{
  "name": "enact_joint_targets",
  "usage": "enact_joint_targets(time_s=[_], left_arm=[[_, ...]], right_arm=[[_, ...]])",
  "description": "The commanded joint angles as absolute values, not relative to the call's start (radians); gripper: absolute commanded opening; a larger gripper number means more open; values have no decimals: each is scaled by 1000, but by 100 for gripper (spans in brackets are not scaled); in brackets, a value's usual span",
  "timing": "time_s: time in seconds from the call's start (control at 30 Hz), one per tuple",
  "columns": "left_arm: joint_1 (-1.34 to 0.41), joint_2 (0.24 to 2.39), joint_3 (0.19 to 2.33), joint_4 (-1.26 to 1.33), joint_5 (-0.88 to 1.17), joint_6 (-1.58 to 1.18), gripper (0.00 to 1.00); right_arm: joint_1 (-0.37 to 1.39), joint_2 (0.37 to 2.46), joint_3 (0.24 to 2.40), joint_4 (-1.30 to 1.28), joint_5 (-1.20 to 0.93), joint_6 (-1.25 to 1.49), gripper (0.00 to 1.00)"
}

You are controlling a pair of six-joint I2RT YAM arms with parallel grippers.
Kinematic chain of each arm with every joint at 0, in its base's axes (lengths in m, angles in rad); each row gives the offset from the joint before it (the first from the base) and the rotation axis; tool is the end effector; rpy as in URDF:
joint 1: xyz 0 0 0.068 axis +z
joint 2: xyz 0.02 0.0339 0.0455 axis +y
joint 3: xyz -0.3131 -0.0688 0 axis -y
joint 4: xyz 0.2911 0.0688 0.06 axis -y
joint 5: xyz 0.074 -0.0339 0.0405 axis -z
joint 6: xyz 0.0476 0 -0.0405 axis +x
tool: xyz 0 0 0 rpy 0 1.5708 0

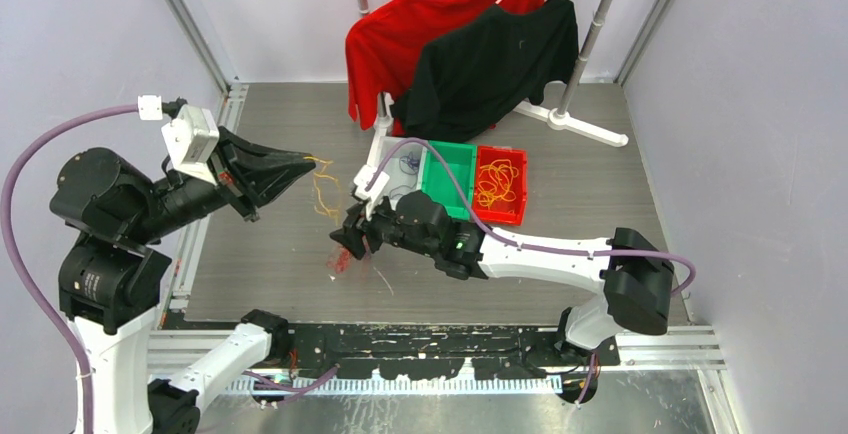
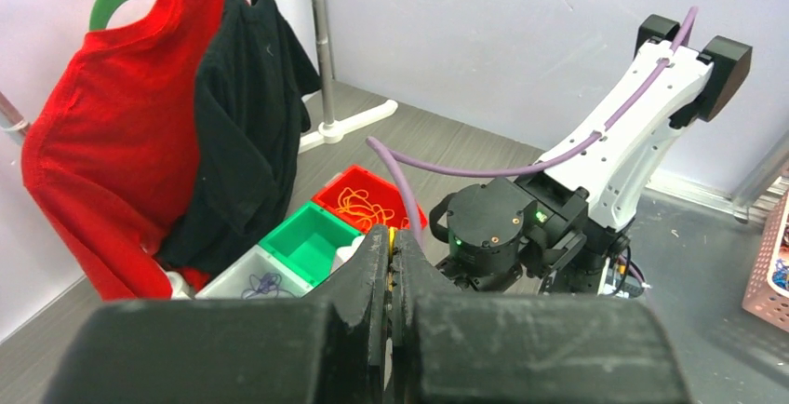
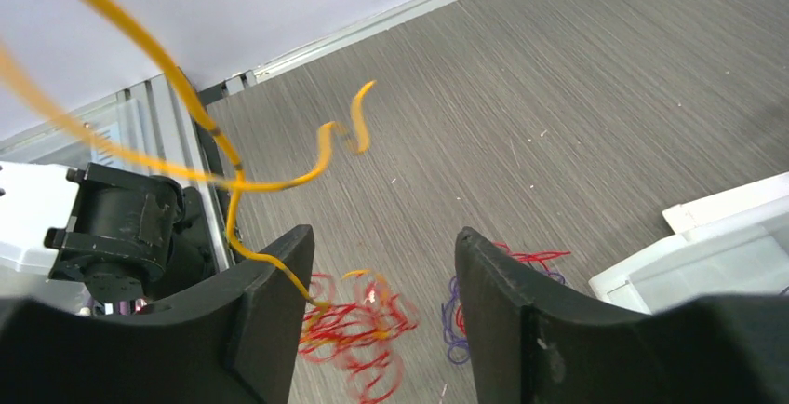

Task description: Untangle the cables

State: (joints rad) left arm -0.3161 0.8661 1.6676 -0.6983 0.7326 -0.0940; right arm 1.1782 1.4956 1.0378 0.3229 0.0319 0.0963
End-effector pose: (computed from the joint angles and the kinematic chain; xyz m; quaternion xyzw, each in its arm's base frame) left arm 0.0712 -0.0568 0.6142 0.3336 0.5919 -0.3760 0.6300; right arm 0.1562 0.3732 0.3345 -0.3788 0.6509 0.3817 0.5358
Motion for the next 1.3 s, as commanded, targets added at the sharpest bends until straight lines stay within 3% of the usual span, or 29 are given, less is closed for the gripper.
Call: enact_joint_targets(time_s=[0.0, 0.73, 1.07, 1.27], left_arm=[[-318, 864, 1704, -654, 772, -142, 0], [-318, 926, 1815, -574, 792, -309, 0], [-316, 968, 1959, -548, 600, -152, 0], [-316, 1014, 2044, -548, 488, -53, 0]], right_arm=[[1169, 1470, 1007, 393, 48, 130, 61], [1137, 1617, 882, 590, 44, 259, 49], [1116, 1708, 719, 730, 119, 319, 48], [1115, 1730, 676, 763, 166, 329, 53]])
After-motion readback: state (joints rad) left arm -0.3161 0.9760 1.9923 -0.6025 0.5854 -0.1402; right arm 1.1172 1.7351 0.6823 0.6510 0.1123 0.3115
